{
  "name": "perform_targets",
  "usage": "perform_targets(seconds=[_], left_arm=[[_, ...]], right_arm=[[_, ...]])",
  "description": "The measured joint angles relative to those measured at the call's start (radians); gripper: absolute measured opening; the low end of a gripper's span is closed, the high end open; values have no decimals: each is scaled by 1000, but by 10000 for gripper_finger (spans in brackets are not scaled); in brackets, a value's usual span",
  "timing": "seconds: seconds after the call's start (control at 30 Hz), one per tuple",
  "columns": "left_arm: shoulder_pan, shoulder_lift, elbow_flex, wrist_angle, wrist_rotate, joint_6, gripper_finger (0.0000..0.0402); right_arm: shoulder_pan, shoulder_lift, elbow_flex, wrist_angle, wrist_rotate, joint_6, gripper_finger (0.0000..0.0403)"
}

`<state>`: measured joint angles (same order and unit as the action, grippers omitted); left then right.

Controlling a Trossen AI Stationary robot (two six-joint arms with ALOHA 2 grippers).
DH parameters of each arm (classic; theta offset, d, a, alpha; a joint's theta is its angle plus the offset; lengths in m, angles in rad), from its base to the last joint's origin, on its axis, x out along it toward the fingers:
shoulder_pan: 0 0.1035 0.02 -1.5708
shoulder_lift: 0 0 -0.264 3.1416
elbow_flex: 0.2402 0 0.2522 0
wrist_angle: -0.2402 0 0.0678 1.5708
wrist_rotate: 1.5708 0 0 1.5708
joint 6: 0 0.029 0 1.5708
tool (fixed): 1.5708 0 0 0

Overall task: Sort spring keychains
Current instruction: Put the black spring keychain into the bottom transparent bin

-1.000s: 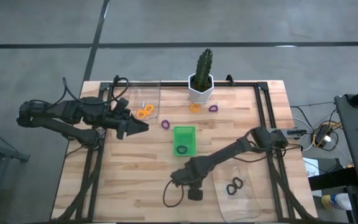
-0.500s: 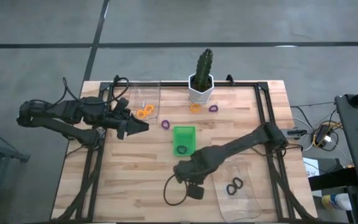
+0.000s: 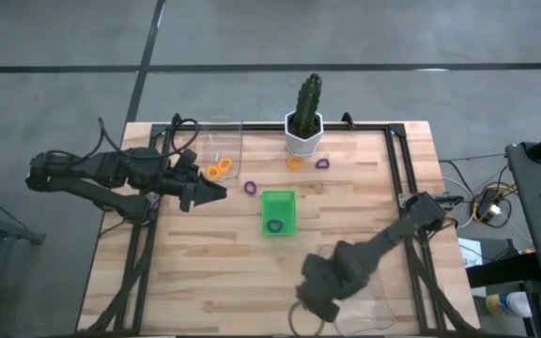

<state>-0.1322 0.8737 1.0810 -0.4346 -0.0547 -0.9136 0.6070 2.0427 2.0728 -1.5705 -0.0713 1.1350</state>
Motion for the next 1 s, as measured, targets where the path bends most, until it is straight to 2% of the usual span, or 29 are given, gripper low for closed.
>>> perform_targets(seconds=[0.13,0.3,0.57,0.8,0.9,1.0], left_arm=[[0,0,-1,0,0,0,158],[0,4,-3,0,0,1,158],[1,15,-4,0,1,1,158],[1,17,-4,-2,1,2,158],[1,18,-4,-2,2,2,158],[0,17,-4,-3,10,-1,158]], right_arm=[[67,-47,-98,-1,41,132,12],[105,-99,-266,18,49,216,12],[102,-193,-538,247,1,201,13],[76,-215,-675,280,-17,234,16],[56,-224,-703,328,-54,220,42],[38,-226,-704,329,-63,212,92]])
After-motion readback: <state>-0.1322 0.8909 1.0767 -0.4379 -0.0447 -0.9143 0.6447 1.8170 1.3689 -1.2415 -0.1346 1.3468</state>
